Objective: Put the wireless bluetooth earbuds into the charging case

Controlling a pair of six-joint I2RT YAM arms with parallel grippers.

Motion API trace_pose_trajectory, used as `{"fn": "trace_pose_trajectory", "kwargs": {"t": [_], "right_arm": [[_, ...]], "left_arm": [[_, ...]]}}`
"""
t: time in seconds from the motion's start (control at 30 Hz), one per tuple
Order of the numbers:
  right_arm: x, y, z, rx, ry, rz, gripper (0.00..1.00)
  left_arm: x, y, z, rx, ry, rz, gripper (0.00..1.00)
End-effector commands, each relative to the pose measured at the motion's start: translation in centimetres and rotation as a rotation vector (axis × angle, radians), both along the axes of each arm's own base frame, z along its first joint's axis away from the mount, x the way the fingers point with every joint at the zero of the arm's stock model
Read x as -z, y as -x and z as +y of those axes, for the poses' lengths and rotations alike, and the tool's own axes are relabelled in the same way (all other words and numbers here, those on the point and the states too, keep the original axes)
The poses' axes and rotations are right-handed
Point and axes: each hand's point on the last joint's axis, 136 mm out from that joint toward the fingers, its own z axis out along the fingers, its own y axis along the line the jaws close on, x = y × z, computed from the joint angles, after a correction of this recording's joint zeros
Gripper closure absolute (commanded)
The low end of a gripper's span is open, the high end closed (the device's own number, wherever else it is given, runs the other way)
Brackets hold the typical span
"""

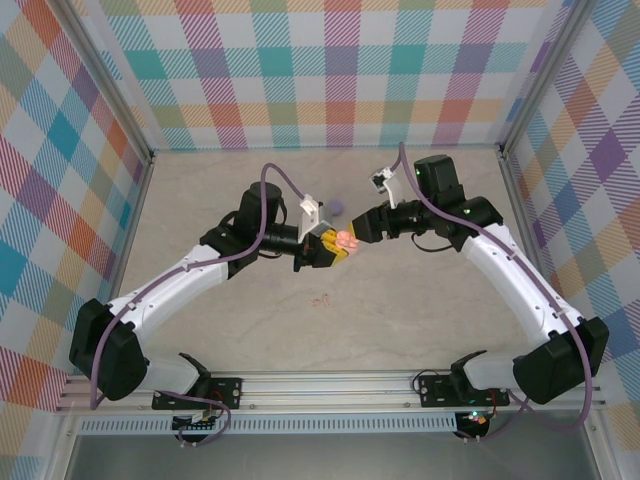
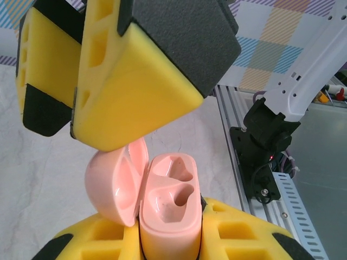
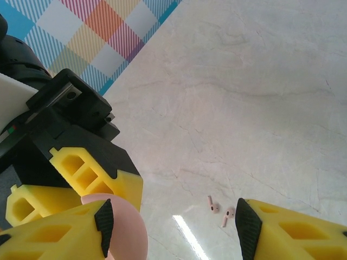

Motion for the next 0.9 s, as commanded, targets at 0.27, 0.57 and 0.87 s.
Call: {"fn": "trace_pose_trajectory", "kwargs": {"t": [0.27, 0.57, 0.87], "right_arm": [[-0.1, -1.7, -1.9, 0.156, 0.084, -0.049, 0.34], [1.1, -4.1, -6.0, 0.407, 0.195, -0.041, 0.31], [7.3, -2.8, -5.5, 0.356, 0.263, 0.159, 0.32]], "left_arm": [[-3.7, -0.4, -0.2, -0.018, 0.077, -0.105, 0.96], [-2.7, -1.1, -0.1, -0.073, 0.070, -0.071, 0.96], [-3.1, -0.8, 1.6, -0.138, 0.079, -0.052, 0.95]]}}
